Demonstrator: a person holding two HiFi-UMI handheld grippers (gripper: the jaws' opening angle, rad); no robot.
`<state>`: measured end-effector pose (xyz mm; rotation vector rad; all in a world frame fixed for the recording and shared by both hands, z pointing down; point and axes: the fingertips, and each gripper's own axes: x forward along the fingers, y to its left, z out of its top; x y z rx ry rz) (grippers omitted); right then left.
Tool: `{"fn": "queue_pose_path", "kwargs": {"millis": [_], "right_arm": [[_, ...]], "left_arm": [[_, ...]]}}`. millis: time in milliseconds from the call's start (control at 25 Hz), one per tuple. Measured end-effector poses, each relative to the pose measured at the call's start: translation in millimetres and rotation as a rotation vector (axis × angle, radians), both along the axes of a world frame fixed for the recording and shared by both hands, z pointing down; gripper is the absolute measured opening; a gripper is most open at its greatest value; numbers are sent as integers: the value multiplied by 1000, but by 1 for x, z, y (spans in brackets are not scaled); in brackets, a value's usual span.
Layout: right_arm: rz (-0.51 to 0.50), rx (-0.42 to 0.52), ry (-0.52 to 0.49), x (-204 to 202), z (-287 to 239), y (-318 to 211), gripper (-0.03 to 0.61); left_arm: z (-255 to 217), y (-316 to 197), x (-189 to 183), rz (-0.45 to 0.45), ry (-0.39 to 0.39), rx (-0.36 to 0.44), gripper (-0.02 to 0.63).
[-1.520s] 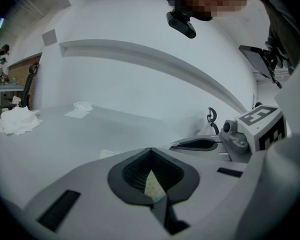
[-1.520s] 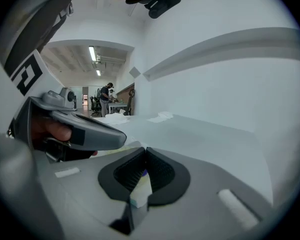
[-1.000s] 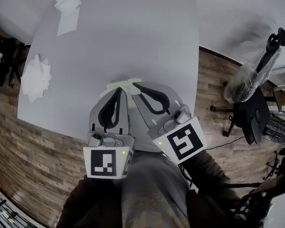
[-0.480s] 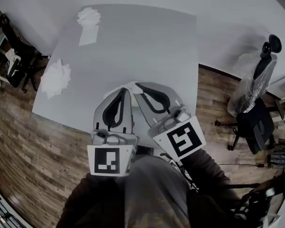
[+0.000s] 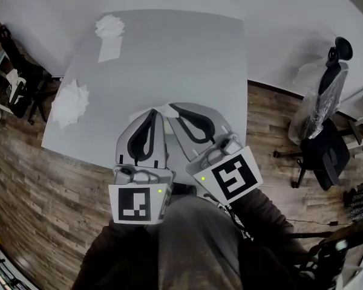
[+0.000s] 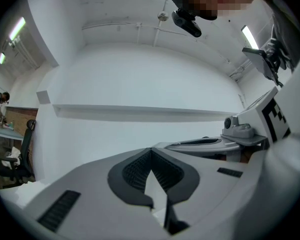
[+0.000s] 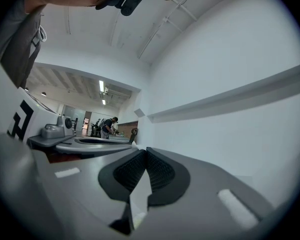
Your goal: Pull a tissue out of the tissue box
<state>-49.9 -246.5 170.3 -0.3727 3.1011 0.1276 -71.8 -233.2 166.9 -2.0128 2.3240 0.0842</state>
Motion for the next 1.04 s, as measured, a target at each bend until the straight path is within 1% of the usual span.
{"fn": "queue_pose_path", "kwargs": {"millis": [120,520,1040], "right_arm": [[15,-4,5,3,1,-1,2],[31,-5,-23,5,-4,-3,2],[20,-1,-40,2,-9,1,2]], "left_arm": [[-1,-1,3,14,-5,0,-2],[-1,-4,7,43,-22,-2,-2],[-5,1,4,33,-36,6,-2]]}}
